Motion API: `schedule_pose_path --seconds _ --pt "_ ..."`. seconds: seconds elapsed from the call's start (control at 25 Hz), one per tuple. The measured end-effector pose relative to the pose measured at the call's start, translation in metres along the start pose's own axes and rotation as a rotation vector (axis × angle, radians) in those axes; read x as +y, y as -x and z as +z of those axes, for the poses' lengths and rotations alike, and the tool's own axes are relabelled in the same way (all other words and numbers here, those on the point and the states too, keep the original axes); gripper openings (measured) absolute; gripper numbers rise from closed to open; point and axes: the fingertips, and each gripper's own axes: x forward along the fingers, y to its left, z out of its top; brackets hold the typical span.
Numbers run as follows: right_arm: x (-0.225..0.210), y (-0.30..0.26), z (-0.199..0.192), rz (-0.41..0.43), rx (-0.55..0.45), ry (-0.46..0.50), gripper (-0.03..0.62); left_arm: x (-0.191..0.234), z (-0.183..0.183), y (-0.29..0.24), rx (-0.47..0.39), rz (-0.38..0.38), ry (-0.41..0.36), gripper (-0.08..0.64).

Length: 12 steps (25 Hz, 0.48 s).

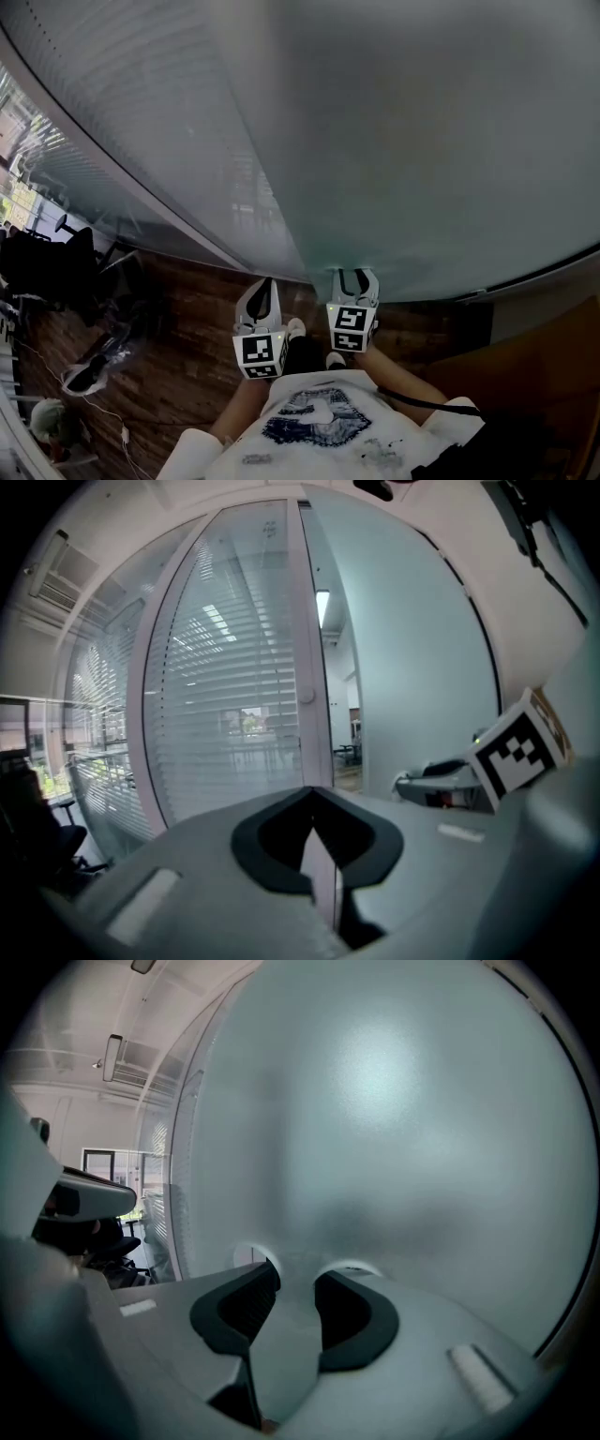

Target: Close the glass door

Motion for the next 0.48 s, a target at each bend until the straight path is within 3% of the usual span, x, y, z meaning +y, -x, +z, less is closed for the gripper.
schedule_pose_path --seconds 0.48 --pt "-0.009 -0.026 0.012 -0.059 0.005 -0.024 0.130 0.012 0.016 -0.069 -0.005 -0.169 -0.029 0.003"
